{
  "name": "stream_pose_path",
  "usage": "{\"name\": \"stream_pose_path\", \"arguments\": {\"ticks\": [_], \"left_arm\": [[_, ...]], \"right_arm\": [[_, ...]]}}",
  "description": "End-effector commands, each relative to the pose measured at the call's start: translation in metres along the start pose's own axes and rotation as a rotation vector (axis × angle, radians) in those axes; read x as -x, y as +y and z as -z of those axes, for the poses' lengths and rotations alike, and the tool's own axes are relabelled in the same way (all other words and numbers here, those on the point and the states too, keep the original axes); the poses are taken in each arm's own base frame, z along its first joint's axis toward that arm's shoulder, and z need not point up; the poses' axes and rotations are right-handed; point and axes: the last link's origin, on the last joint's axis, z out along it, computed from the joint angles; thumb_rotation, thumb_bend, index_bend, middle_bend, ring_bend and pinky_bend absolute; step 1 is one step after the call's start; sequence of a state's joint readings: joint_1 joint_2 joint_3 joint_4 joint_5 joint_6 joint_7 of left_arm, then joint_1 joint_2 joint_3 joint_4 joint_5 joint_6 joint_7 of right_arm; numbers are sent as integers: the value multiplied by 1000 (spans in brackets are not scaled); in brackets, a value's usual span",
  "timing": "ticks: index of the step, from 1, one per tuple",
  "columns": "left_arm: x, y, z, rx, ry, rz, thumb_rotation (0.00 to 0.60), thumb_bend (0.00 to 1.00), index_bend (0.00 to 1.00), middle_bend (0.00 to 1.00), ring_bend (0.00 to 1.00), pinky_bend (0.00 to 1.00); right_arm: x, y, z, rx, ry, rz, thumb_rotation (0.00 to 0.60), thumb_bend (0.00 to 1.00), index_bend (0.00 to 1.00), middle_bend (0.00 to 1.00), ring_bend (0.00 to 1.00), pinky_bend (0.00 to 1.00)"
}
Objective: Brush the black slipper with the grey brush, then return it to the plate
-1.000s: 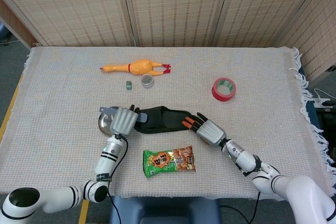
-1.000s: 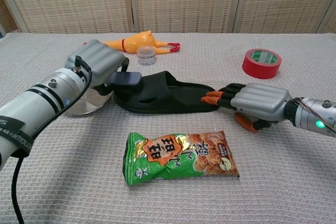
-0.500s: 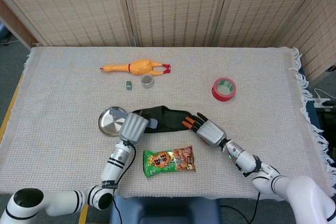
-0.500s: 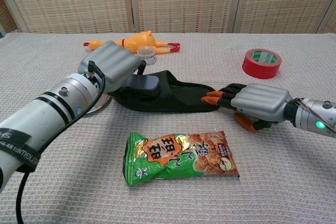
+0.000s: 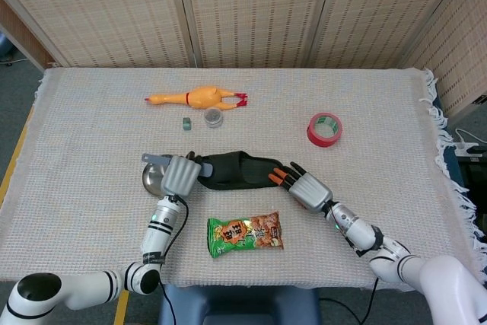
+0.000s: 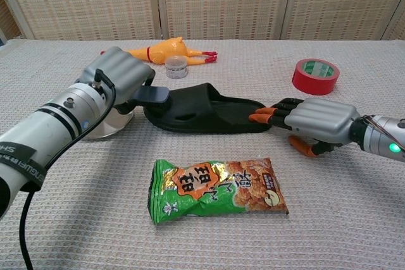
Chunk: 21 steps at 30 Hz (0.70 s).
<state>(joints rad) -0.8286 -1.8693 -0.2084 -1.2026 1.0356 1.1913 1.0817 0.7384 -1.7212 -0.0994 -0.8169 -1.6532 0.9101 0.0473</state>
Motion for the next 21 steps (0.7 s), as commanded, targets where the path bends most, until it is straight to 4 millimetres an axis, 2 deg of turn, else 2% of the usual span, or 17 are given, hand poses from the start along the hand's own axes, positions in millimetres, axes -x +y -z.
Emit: {"name": "stream_pose_path", "arguments": {"ticks": [1,8,11,13,21], "left_arm": [[-3,-7,9,0,3,22,600,431,641,871,685,933],[-1,-19,22,-6,-14,42,600,430,641,871,685,934],[11,-35,29,-23,-50,44,600,432,641,871,685,935],[32,-53,30,-62,-98,23,600,431,641,872,685,936],[54,-63,30,-69,-139,-43,600,434,642,872,686,938]], "right_arm": [[-2,0,1,-2,8,-5,600,568,14,0,0,0],[-5,2,3,-3,26,-14,600,567,0,0,0,0],[-8,4,7,-2,35,-9,600,568,0,0,0,0],[-10,4,9,-4,35,3,600,568,0,0,0,0],[-23,-1,13,-17,63,-5,600,568,0,0,0,0]]}}
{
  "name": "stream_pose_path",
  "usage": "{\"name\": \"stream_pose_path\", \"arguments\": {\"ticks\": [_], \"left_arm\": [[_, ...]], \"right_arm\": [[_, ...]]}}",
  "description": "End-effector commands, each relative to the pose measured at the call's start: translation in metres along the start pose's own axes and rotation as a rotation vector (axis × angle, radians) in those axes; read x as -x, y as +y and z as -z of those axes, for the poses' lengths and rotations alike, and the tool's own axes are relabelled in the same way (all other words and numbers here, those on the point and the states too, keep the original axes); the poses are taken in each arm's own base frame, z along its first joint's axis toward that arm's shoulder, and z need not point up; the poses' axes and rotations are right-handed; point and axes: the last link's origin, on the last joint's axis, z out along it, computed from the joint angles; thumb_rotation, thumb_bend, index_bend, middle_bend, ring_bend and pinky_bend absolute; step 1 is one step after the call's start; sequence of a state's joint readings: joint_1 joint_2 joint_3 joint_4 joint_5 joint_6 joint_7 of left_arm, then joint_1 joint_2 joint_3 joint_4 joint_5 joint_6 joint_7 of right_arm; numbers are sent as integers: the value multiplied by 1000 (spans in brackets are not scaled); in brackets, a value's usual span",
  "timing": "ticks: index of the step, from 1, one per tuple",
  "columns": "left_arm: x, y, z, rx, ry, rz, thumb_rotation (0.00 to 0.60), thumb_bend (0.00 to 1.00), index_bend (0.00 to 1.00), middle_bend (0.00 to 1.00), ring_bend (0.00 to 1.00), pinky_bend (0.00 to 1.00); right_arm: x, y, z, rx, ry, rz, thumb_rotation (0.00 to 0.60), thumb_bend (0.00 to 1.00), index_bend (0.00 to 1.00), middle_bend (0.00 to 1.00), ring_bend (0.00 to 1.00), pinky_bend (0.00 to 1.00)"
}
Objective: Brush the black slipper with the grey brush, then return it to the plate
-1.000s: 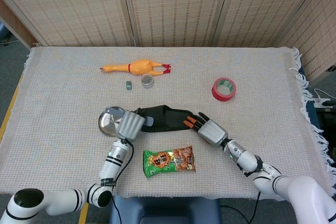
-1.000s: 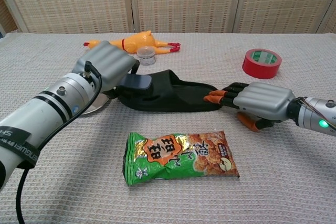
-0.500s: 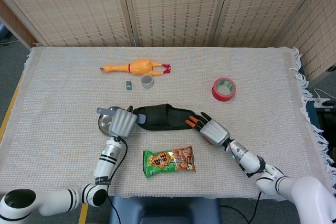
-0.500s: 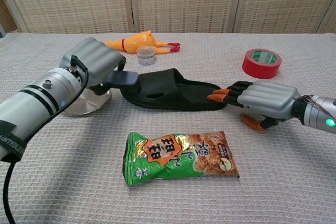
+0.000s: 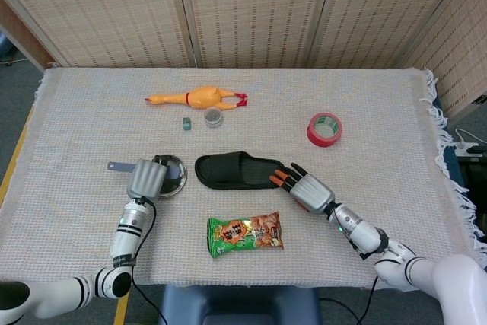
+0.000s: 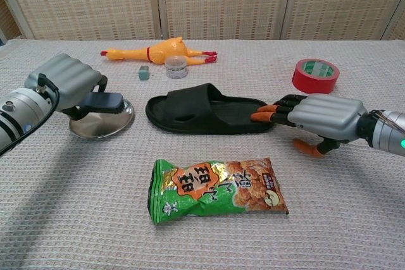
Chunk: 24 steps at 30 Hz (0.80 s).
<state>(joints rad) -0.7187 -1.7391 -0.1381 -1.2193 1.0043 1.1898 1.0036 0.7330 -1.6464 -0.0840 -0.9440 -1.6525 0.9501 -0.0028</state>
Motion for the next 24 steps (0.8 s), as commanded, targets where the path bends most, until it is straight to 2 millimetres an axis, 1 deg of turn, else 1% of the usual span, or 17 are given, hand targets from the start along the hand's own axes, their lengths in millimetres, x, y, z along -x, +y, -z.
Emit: {"name": "stream_pose_path", "arguments": {"ticks": [1,3,5,7,9,11,13,16,20,24], "left_arm": [[11,0,3,11,-27,-34,600,434,640,871,686,940],[15,1,4,16,-36,-49,600,434,632,866,686,945],[17,1,5,15,-41,-50,600,434,626,862,686,947],[17,2,5,13,-41,-46,600,434,610,853,686,947],[16,2,5,14,-36,-43,600,434,574,835,686,947],[13,4,6,18,-27,-39,600,432,505,808,686,947],[11,6,6,22,-19,-36,600,431,387,746,686,947],[9,9,8,28,-16,-32,600,431,272,651,686,947],[7,12,11,38,-17,-24,600,432,157,526,690,960],[2,15,13,45,-10,-23,600,434,99,403,692,968]], "right_arm": [[-8,1,2,-2,20,-8,600,566,0,0,0,0],[-12,0,4,-3,27,-21,600,541,0,0,0,0],[-17,0,5,-3,37,-33,600,481,0,0,0,0],[-21,1,6,0,46,-33,600,452,0,0,0,0],[-23,1,7,5,53,-33,600,445,0,0,0,0],[-25,2,8,12,57,-33,600,445,0,0,0,0],[-26,4,9,19,61,-32,600,442,0,0,0,0],[-28,5,12,31,69,-28,600,410,0,0,0,0],[-33,8,16,44,85,-35,600,286,0,0,0,0],[-38,11,20,55,102,-43,600,255,0,0,0,0]]}}
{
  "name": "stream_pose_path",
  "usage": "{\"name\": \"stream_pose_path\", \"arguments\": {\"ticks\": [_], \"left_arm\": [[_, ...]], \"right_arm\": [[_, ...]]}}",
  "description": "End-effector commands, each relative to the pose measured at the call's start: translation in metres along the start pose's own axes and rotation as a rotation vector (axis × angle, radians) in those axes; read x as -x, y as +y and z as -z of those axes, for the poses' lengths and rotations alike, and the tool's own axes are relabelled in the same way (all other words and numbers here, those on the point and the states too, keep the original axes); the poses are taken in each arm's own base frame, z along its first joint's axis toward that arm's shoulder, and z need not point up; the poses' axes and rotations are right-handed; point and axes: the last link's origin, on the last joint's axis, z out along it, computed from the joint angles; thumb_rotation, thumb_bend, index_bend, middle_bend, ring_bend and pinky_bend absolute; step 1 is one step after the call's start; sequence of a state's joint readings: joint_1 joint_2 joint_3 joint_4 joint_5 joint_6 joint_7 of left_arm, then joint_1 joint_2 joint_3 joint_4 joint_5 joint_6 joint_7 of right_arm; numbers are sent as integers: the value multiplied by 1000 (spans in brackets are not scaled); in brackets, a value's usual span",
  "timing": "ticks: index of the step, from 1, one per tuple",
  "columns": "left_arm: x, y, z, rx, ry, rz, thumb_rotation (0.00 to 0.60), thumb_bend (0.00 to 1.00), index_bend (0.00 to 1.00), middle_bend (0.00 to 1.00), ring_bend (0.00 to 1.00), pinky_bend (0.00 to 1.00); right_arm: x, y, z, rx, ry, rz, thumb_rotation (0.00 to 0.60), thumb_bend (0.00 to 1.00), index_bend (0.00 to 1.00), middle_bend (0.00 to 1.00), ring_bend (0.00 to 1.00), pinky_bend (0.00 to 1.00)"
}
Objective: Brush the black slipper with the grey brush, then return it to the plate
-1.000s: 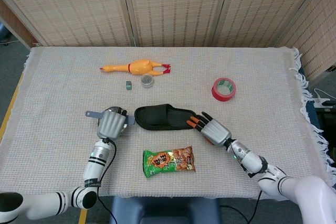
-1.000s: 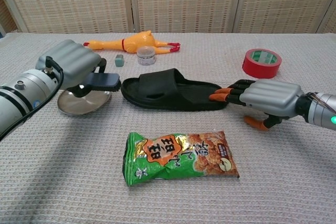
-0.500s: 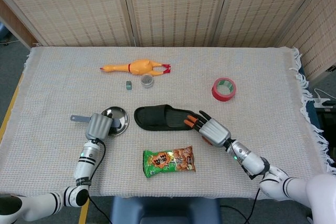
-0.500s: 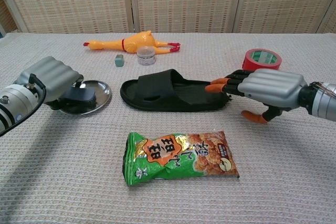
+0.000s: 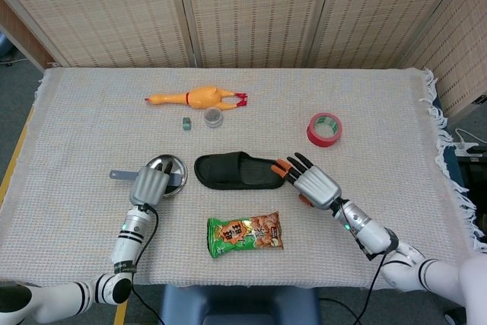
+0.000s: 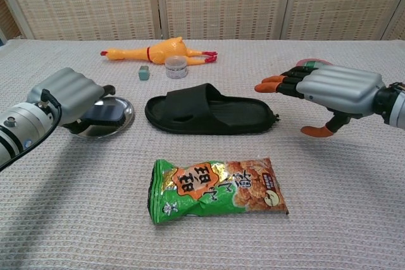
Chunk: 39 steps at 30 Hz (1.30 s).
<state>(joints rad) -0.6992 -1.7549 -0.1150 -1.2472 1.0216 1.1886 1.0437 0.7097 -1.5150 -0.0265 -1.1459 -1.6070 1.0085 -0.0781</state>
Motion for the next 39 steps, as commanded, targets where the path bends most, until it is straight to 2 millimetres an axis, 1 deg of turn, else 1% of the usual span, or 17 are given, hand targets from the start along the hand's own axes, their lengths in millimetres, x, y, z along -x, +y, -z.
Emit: {"name": "stream_pose_path", "arguments": {"ticks": [1,7,15,19,22,23,25,26,27,28,29,30,31,32,34,37,39], "left_arm": [[-3,1,1,1,3,-1,600,434,87,369,695,974],[-9,3,5,7,14,3,600,433,70,229,707,997],[-6,-2,-5,-8,3,-15,600,430,74,210,706,998],[-15,1,7,22,37,20,600,431,76,196,704,998],[-25,-4,27,49,73,73,600,431,72,175,674,982],[-28,-10,36,50,82,104,600,431,65,158,632,963],[-34,-29,65,58,93,218,600,431,27,95,437,827],[-35,-40,80,63,86,281,600,430,13,66,326,723],[-34,-52,96,65,74,351,600,427,3,34,190,570],[-34,-71,118,65,64,451,600,422,0,13,83,420],[-32,-86,134,52,65,524,600,417,0,3,28,313],[-30,-103,149,33,77,586,600,415,0,0,2,219],[-24,-123,169,8,106,665,600,413,0,0,0,162],[-17,-137,184,-16,122,725,600,411,0,0,0,119],[-1,-162,214,-66,149,847,600,407,0,0,0,89],[20,-180,236,-106,187,912,600,407,0,0,0,66],[30,-184,238,-116,169,899,600,403,0,0,0,61]], "right_arm": [[-4,2,3,9,12,-6,600,253,0,0,0,0],[-12,7,11,19,38,-19,600,253,0,0,0,0],[-18,10,15,24,50,-18,600,252,0,0,0,0],[-21,14,18,39,67,-26,600,252,0,0,0,0],[-26,19,32,58,104,-34,600,241,0,0,0,0],[-28,21,40,67,122,-41,600,228,0,0,0,0],[-32,23,66,88,168,-66,600,209,0,0,0,0],[-34,22,80,86,185,-94,600,201,0,0,0,3],[-35,22,96,87,202,-133,600,191,0,0,0,20],[-36,23,120,98,219,-166,600,176,0,0,0,38],[-36,24,139,119,231,-170,600,160,0,0,0,52],[-37,27,159,154,245,-160,600,140,0,0,0,58],[-36,28,185,217,257,-142,600,123,0,0,0,42],[-35,28,203,275,263,-131,600,115,0,0,0,25],[-32,28,241,433,283,-107,600,112,0,0,0,0],[-23,23,270,601,270,-113,600,112,0,0,0,0],[-21,20,273,616,231,-110,600,110,0,0,0,0]]}}
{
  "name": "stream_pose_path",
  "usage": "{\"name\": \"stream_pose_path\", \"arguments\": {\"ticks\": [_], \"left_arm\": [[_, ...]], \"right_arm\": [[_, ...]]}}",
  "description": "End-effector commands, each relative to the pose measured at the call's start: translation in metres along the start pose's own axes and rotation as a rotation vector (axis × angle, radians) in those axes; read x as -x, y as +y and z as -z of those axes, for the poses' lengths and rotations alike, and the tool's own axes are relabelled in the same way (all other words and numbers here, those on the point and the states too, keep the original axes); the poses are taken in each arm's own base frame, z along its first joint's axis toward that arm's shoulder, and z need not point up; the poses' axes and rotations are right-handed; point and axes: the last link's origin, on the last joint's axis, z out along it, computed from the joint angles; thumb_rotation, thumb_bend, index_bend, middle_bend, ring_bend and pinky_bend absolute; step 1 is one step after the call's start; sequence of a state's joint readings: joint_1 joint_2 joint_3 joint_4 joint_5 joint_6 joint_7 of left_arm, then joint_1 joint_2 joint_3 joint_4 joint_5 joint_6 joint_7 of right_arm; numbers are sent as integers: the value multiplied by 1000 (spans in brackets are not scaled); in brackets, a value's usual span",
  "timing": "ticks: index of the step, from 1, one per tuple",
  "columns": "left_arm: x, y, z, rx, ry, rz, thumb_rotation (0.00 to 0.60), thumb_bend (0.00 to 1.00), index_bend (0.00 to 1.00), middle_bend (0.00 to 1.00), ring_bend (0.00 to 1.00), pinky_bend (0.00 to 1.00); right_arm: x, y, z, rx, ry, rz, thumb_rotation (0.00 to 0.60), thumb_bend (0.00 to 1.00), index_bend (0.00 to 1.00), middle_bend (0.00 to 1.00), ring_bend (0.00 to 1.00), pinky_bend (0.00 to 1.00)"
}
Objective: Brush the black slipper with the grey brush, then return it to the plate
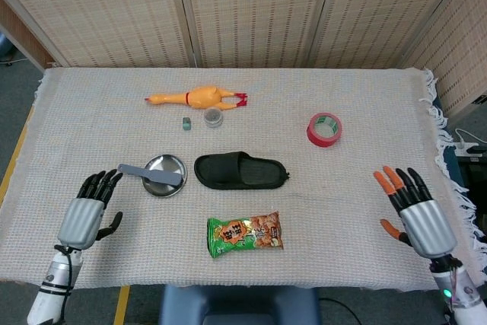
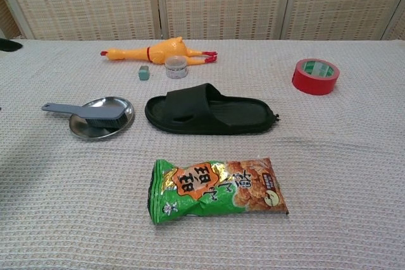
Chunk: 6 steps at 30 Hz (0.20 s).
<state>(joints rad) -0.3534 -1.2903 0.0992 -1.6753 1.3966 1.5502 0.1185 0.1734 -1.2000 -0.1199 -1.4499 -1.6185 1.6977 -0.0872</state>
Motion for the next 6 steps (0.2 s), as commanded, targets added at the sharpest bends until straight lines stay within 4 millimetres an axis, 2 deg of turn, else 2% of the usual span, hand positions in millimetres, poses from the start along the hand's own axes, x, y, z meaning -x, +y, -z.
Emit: {"name": "stream_pose_path", "arguments": {"ticks": [1,6], "left_arm": [[-34,-72,83,-60,37,79,600,399,0,0,0,60],[-33,-69,87,-59,29,30,600,395,0,0,0,60]], "right_arm": [[-8,8,35,160,-51,51,600,108,0,0,0,0],[-8,4,37,162,-85,41,600,106,0,0,0,0]]}}
